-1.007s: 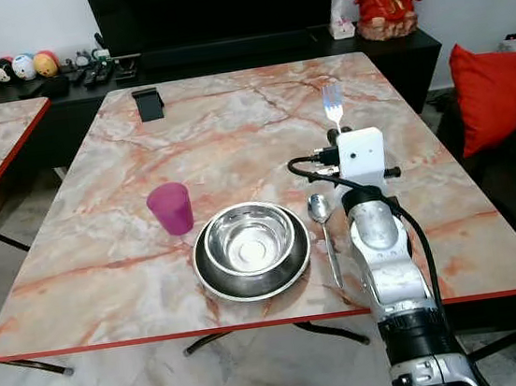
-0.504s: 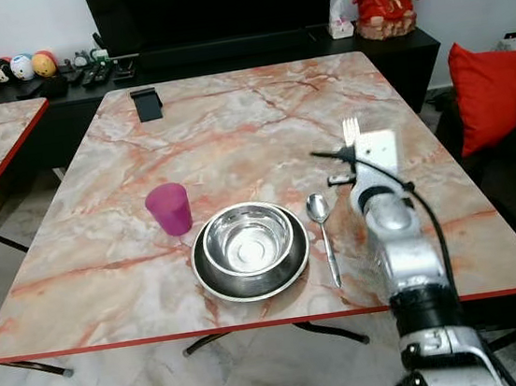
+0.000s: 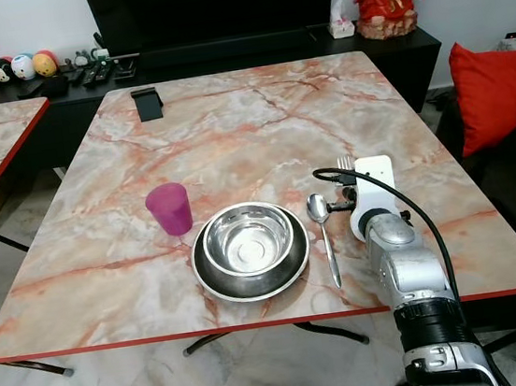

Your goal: Setting the table

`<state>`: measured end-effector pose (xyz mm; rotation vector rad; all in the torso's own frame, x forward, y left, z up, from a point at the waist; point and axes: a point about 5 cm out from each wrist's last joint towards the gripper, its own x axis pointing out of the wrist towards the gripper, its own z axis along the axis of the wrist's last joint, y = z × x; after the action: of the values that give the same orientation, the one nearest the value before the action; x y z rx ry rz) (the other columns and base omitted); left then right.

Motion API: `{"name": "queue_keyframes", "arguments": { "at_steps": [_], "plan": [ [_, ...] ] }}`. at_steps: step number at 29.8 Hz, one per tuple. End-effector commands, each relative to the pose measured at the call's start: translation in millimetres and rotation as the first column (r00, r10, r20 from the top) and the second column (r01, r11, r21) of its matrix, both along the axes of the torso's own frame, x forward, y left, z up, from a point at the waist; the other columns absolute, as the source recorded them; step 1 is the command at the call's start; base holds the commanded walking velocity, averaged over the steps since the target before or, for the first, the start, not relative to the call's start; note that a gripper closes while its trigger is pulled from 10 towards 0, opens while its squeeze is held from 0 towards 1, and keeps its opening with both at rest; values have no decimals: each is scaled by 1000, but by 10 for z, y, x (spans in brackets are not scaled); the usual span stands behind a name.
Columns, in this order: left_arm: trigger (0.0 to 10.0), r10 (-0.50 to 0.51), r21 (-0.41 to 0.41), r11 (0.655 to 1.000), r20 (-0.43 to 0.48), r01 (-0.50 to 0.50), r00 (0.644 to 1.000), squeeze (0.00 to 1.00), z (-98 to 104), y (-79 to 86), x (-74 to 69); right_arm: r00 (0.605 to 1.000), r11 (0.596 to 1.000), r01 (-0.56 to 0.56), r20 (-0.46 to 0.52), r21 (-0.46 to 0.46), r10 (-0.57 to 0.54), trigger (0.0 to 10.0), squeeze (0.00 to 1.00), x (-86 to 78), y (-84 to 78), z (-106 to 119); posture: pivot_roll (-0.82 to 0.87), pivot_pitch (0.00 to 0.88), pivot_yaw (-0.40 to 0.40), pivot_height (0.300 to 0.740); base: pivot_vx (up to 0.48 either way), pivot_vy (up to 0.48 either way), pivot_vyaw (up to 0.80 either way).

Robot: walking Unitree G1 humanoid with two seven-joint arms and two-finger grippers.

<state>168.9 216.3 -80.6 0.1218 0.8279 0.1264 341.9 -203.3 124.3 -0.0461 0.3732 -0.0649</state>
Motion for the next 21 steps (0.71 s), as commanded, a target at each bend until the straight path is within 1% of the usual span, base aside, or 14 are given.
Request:
{"name": "queue_keyframes", "arguments": {
  "at_steps": [1, 5, 8, 17, 21],
  "plan": [
    [10000, 3, 5, 1000, -21, -3, 1000, 0, -15, 33, -40, 1000, 1000, -22, -17, 4, 22, 10000, 0, -29, 27, -6, -96, 2, 39, 740, 0, 0, 0],
    [10000, 4, 5, 1000, -25, -3, 1000, 0, -18, 38, -46, 998, 999, -40, -47, 12, 40, 10000, 0, -61, 58, -56, -96, 2, 37, 740, 0, 0, 0],
    [10000, 4, 4, 1000, -29, -4, 1000, 0, -22, 36, -52, 996, 998, -49, -68, 46, 52, 10000, 0, -97, 115, -138, -97, 0, 37, 740, 0, 0, 0],
    [10000, 1, 2, 1000, -28, -1, 1000, 0, -25, 18, -52, 994, 999, -35, -98, 41, 39, 10000, 0, -145, 99, -220, -96, 0, 37, 740, 0, 0, 0],
    [10000, -2, 4, 1000, -26, 2, 1000, 0, -23, 17, -47, 995, 1000, -22, -96, 11, 22, 10000, 0, -152, 58, -230, -96, 0, 37, 740, 0, 0, 0]
  ]
}}
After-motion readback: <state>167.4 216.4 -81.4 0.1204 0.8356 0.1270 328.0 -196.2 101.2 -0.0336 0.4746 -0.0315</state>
